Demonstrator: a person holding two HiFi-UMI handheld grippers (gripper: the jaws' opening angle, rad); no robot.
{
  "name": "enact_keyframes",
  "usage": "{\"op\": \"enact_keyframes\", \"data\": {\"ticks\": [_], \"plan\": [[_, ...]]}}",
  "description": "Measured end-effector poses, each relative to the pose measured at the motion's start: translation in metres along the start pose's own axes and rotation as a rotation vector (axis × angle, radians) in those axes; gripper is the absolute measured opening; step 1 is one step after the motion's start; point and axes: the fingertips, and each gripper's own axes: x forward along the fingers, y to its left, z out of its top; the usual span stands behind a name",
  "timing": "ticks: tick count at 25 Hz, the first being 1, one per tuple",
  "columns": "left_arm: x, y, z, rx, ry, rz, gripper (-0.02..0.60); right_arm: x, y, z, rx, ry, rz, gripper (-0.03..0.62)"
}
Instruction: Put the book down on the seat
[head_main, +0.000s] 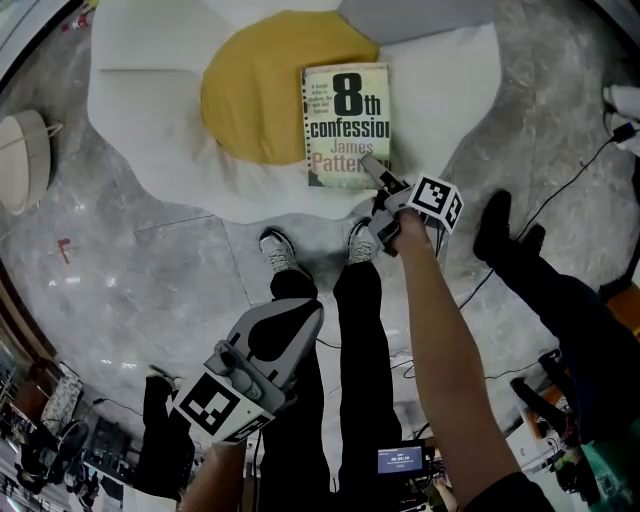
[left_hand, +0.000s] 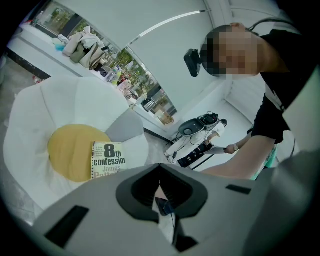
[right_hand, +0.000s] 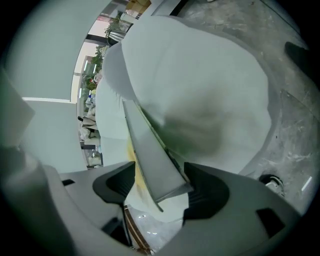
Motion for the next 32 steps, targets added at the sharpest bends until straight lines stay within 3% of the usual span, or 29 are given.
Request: {"op": "enact_keyframes", "data": {"ticks": [10,19,26,32], "plan": [[0.002,-0.001,0.001,0.005,0.011,-0.009,0.012,-0.023,-0.032,0.006,0.043,-0.06,-0.087,0.305],[0.001,-0.011,0.001,0.013,0.011,-0.012,0.012,-0.038,-0.026,0.013,0.044,-0.062,-0.068,0.302],[-0.005,-0.034,0.015,0.03,-0.009,-0.007,0.013,-0.066,0.004,0.005,-0.014,-0.034,-0.039,0.142],[-0.015,-0.057,0.042,0.053,-0.037,0.008,0.012,-0.094,0.045,-0.001,-0.04,-0.036,-0.013,0.041]]}}
